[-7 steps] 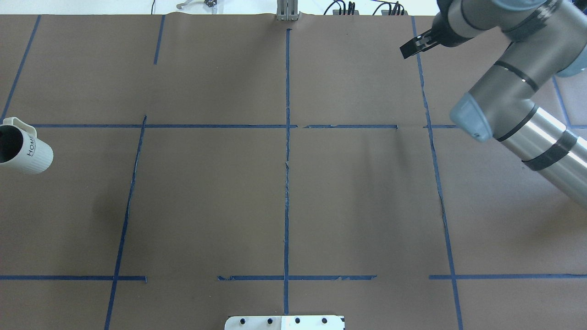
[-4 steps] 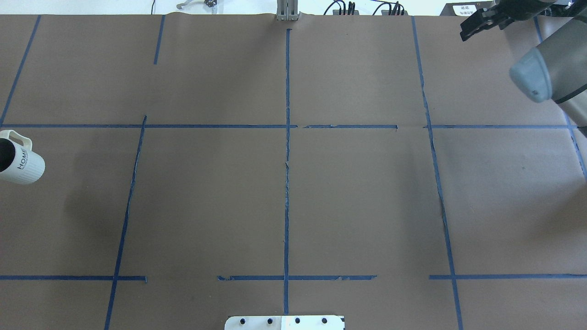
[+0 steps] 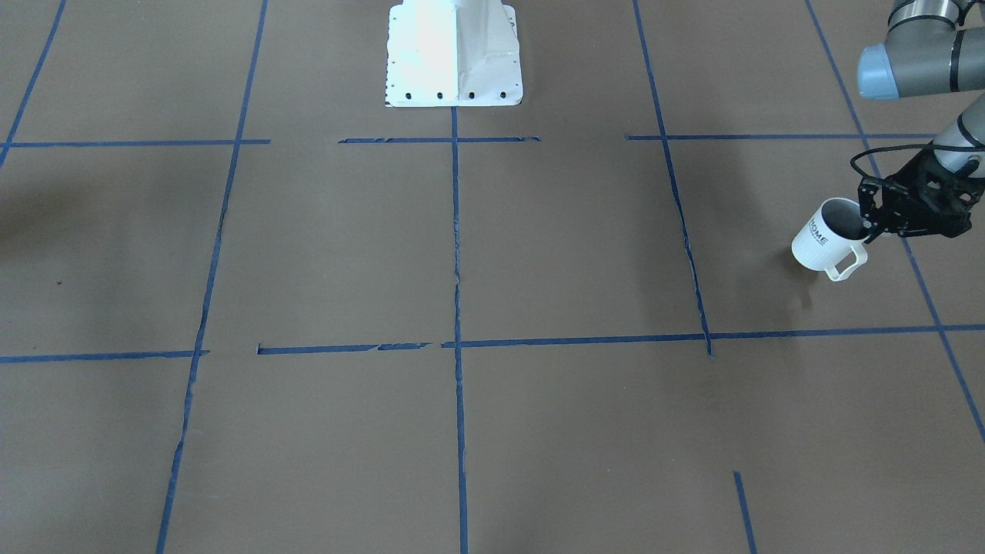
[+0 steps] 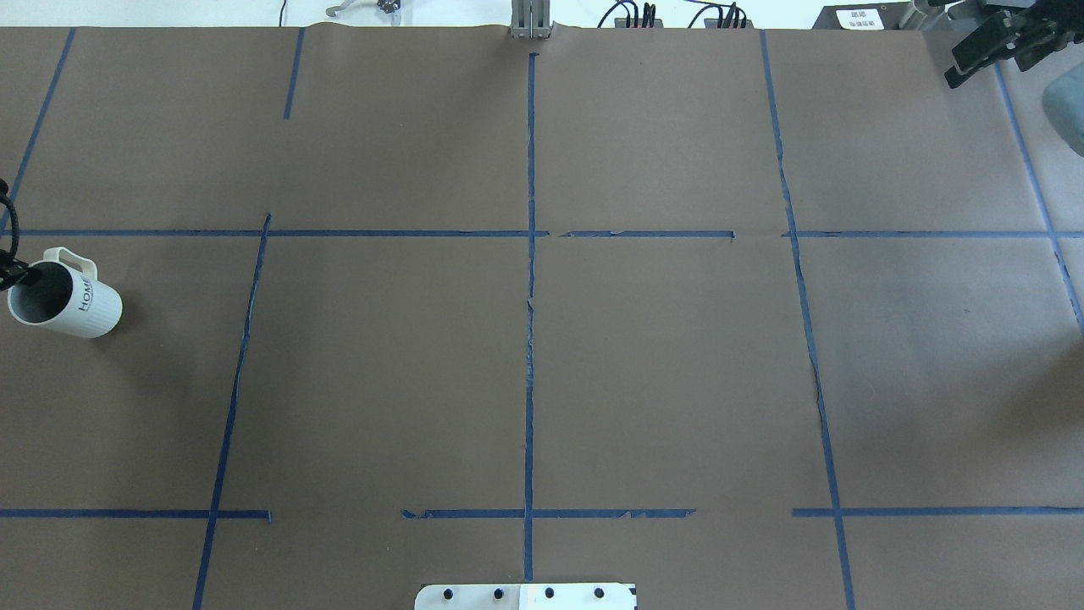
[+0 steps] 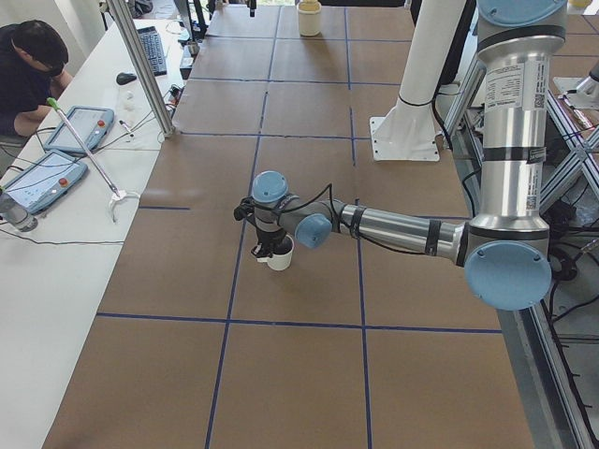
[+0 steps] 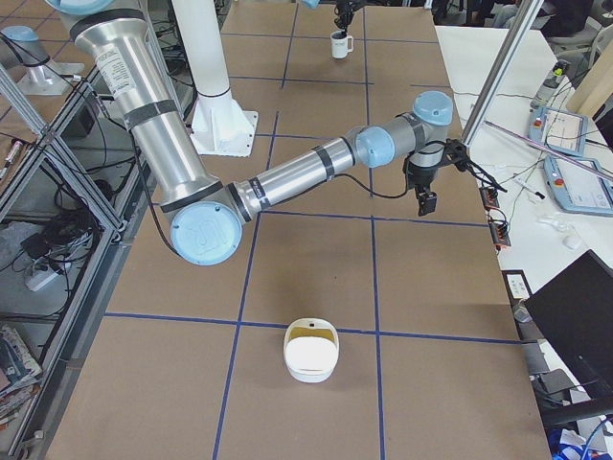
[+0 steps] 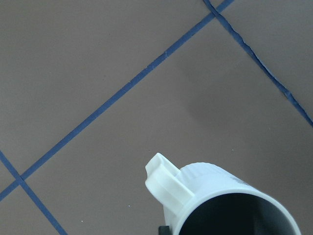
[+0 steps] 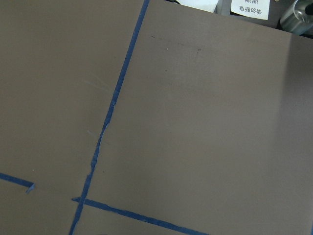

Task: Left arm hands cup to right arm to dump lemon

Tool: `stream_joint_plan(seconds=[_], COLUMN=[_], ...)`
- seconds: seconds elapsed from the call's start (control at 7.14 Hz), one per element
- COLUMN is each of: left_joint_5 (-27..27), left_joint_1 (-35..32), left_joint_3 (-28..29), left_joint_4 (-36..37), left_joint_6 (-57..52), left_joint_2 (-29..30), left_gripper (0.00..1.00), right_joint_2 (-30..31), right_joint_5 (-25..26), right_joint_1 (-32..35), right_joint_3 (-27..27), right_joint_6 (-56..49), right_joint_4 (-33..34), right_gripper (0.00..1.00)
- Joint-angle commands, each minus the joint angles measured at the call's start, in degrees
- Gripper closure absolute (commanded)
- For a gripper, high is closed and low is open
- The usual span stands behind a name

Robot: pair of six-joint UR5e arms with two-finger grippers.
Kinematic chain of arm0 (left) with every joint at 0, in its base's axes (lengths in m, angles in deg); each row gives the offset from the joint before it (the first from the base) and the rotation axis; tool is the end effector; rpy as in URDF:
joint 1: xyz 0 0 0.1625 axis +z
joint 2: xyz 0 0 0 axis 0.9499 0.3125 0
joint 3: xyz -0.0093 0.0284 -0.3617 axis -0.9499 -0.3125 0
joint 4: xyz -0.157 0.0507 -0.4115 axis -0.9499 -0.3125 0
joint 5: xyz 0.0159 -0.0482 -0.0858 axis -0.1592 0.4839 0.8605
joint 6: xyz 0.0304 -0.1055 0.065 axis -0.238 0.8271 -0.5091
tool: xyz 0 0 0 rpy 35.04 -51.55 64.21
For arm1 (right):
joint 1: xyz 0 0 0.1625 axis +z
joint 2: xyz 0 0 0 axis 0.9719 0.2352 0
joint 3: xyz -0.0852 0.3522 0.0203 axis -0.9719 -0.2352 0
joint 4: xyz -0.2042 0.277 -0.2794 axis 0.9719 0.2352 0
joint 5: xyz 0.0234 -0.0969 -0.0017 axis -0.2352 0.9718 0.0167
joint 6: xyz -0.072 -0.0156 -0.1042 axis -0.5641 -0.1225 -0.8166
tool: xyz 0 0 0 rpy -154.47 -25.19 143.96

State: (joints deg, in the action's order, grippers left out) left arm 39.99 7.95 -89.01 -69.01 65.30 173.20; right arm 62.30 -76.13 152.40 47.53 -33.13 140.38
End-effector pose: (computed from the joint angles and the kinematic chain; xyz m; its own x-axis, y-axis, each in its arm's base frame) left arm 0.1913 -0.5127 0.5203 0.5734 0.6166 -0.5395 -0.3705 0.7825 0.5005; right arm -0.1110 -0.6512 0.3514 0.6994 -0.2623 0.6648 0.0890 0.9549 0.2832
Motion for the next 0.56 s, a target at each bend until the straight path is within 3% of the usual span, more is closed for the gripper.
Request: stream_joint_plan(seconds=[0.0, 0.14, 0.28, 0.42], left_joint_5=[1.0, 5.8, 9.1, 9.3], left_joint_1=[2.9, 3.1, 2.3, -1.0], left_joint_3=[1.6, 2.2, 1.4, 1.3], left_joint_4=[-0.7, 0.7, 2.4, 2.6], left_joint_6=[0.6, 0.7, 0.7, 0.5], left_joint_2=[1.2, 1.8, 1.7, 1.5], left_gripper=[0.87, 0.24, 0.00, 0.00], right_joint_2=[0.6, 1.0, 1.4, 1.7], right_joint_5=[-0.9, -1.3, -1.6, -1.7], right_joint_1=[0.9, 1.0, 1.0, 1.3], right_joint_3=[0.1, 0.2, 0.1, 0.1], right_joint_6=[-1.5, -1.7, -2.6, -2.8], right_joint_4=[1.0, 1.0, 1.0, 1.0], right_gripper=[0.00, 0.00, 0.00, 0.00])
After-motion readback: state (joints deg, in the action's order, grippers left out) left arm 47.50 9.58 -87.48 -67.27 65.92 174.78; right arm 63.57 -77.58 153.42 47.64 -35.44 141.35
